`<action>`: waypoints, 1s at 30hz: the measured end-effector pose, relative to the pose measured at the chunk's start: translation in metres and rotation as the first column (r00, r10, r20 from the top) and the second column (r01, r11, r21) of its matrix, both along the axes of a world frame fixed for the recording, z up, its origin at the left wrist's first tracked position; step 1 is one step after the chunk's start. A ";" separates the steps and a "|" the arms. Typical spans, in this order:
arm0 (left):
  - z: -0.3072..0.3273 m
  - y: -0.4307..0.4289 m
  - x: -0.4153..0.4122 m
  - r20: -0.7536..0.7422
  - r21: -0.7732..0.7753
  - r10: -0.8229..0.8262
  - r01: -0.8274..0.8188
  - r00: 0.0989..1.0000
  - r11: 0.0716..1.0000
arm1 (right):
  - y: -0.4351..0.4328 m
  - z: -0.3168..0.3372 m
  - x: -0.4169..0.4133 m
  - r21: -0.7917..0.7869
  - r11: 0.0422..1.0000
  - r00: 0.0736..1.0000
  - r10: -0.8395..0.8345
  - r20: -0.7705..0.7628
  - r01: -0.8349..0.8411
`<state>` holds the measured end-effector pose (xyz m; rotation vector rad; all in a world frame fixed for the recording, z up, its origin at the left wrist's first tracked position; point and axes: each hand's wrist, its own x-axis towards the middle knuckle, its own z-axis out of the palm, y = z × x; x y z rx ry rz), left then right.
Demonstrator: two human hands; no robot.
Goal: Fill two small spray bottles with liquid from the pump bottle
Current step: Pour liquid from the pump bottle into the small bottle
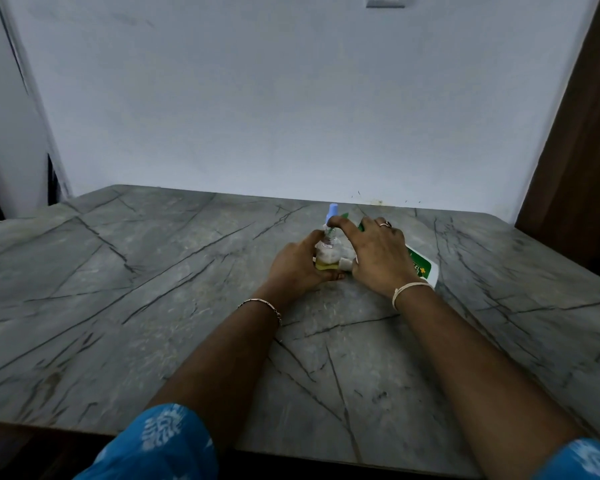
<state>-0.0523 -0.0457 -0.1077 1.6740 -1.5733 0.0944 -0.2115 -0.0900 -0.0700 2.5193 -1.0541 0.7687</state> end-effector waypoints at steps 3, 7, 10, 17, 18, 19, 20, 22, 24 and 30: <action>0.000 0.000 0.000 0.003 0.004 0.005 -0.005 1.000 1.000 | 0.001 0.001 0.003 0.003 1.000 1.000 -0.005 0.013 0.005; 0.001 -0.001 0.001 0.018 0.028 0.005 -0.006 1.000 1.000 | 0.002 0.001 0.008 -0.012 1.000 1.000 -0.024 0.017 0.024; 0.001 0.000 0.001 0.014 0.031 0.009 -0.010 1.000 0.999 | 0.001 0.000 0.009 -0.023 0.999 0.999 -0.024 0.024 0.025; 0.000 0.000 0.001 0.017 0.011 0.009 -0.009 1.000 1.000 | -0.003 -0.001 -0.001 -0.003 0.999 0.999 0.050 0.008 -0.050; 0.000 0.000 0.001 0.019 0.017 0.009 -0.009 1.000 1.000 | -0.003 0.000 -0.004 0.003 0.998 0.998 0.070 0.003 -0.070; 0.001 0.001 0.001 0.016 0.021 0.007 -0.007 1.000 1.000 | -0.004 0.001 -0.007 0.012 0.996 0.996 0.093 0.001 -0.093; 0.001 0.001 0.001 0.010 0.022 0.005 -0.005 1.000 1.000 | -0.004 0.002 -0.009 0.028 0.992 0.993 0.121 0.006 -0.121; 0.002 0.002 0.000 0.005 0.018 0.000 0.000 1.000 1.000 | -0.005 0.004 -0.014 0.065 0.982 0.983 0.178 0.036 -0.180; 0.003 0.002 0.000 0.006 0.012 -0.005 0.005 1.000 1.000 | -0.006 0.005 -0.017 0.086 0.971 0.973 0.218 0.077 -0.224; 0.004 0.003 -0.001 0.008 0.023 -0.003 0.003 1.000 1.000 | -0.008 0.008 -0.021 0.105 0.968 0.971 0.216 0.101 -0.227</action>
